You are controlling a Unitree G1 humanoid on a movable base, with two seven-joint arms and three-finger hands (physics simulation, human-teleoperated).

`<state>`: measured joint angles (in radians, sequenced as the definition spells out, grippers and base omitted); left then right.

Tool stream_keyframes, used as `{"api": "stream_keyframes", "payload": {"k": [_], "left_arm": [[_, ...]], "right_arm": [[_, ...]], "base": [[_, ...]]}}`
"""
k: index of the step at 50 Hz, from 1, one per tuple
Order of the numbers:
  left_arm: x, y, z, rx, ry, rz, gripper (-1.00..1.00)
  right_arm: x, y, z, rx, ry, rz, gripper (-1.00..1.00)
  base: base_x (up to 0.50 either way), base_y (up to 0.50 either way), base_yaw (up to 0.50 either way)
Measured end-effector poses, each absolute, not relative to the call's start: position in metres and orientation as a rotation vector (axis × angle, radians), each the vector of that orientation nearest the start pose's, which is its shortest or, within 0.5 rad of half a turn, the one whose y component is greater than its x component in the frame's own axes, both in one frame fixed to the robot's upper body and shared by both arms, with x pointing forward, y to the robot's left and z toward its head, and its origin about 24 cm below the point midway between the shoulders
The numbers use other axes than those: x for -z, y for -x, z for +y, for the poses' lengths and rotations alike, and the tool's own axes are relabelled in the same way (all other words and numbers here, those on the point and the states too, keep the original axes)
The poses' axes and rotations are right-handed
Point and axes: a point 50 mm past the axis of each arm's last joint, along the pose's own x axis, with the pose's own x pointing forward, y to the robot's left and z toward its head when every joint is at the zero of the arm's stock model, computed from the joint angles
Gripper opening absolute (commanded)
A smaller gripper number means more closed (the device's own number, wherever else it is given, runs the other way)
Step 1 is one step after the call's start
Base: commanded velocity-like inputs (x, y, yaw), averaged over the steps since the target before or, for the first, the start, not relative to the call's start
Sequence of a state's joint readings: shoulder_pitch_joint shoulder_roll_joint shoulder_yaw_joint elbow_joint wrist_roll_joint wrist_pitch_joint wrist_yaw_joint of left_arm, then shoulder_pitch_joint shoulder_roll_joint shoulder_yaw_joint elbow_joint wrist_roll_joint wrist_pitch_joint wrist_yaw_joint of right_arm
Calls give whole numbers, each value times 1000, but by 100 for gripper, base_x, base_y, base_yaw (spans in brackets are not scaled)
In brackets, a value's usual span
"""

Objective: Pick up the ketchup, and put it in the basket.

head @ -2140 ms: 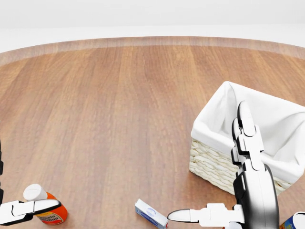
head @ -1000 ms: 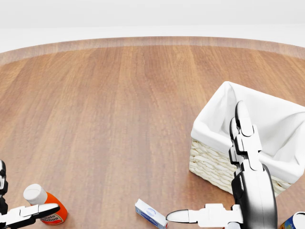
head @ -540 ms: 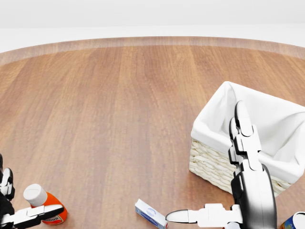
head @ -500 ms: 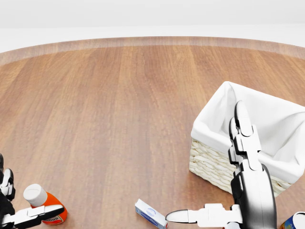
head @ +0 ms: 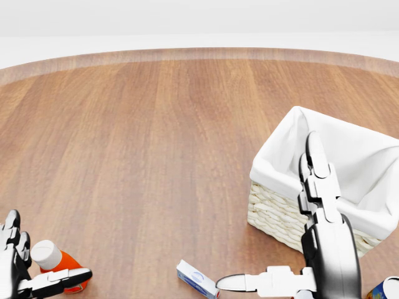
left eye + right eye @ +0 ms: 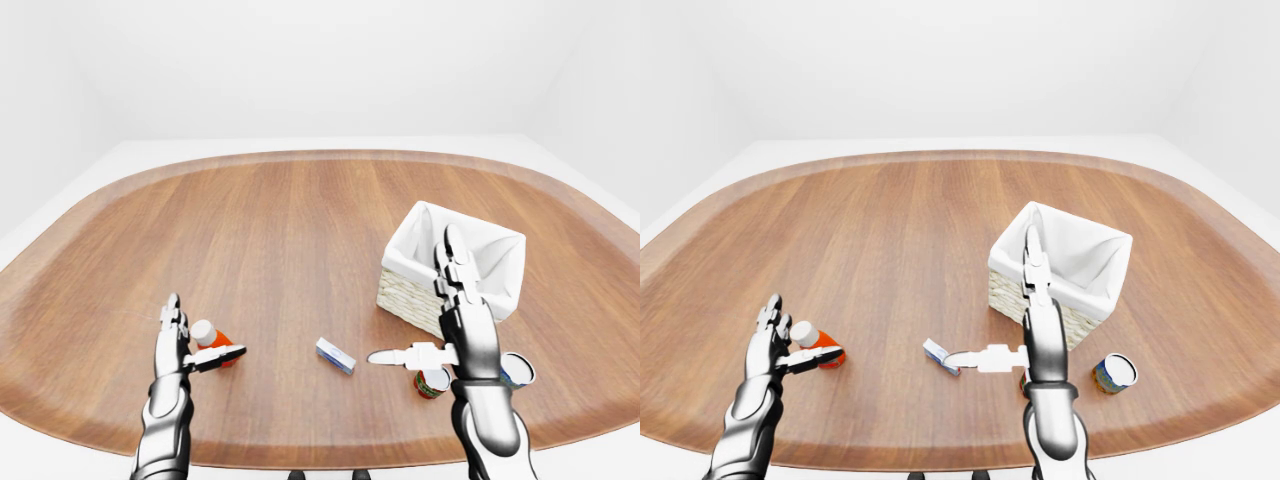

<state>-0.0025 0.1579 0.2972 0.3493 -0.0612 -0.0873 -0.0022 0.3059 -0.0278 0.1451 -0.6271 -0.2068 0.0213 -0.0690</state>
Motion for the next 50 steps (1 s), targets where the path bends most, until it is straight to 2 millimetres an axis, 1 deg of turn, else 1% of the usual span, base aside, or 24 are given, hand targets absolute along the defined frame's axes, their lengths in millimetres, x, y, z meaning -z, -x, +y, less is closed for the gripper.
{"api": "stream_keyframes", "payload": {"k": [2,3,4,5,15,24,36,43,50], "left_arm": [[17,-229,258,-324,-57,237,100],[18,-230,258,-324,-57,243,-5],[20,-230,258,-324,-56,249,-84],[21,-230,257,-323,-55,255,-94],[24,-235,258,-327,-67,276,-92],[26,-238,254,-292,-78,287,-91],[25,-237,251,-269,-96,285,-93],[14,-235,244,-242,-95,225,-94],[-10,-236,234,-208,-107,111,-94]], "right_arm": [[-121,-186,-140,42,181,-321,100],[-121,-186,-140,42,181,-321,100],[-121,-186,-140,41,181,-321,100],[-121,-186,-140,41,181,-321,100],[-121,-185,-140,40,181,-321,100],[-120,-185,-139,38,181,-321,100],[-120,-186,-139,33,180,-323,100],[-121,-185,-139,32,180,-324,100],[-121,-185,-139,31,180,-325,100]], "base": [[0,0,0],[0,0,0],[0,0,0],[0,0,0],[0,0,0],[0,0,0],[0,0,0],[0,0,0],[0,0,0]]}}
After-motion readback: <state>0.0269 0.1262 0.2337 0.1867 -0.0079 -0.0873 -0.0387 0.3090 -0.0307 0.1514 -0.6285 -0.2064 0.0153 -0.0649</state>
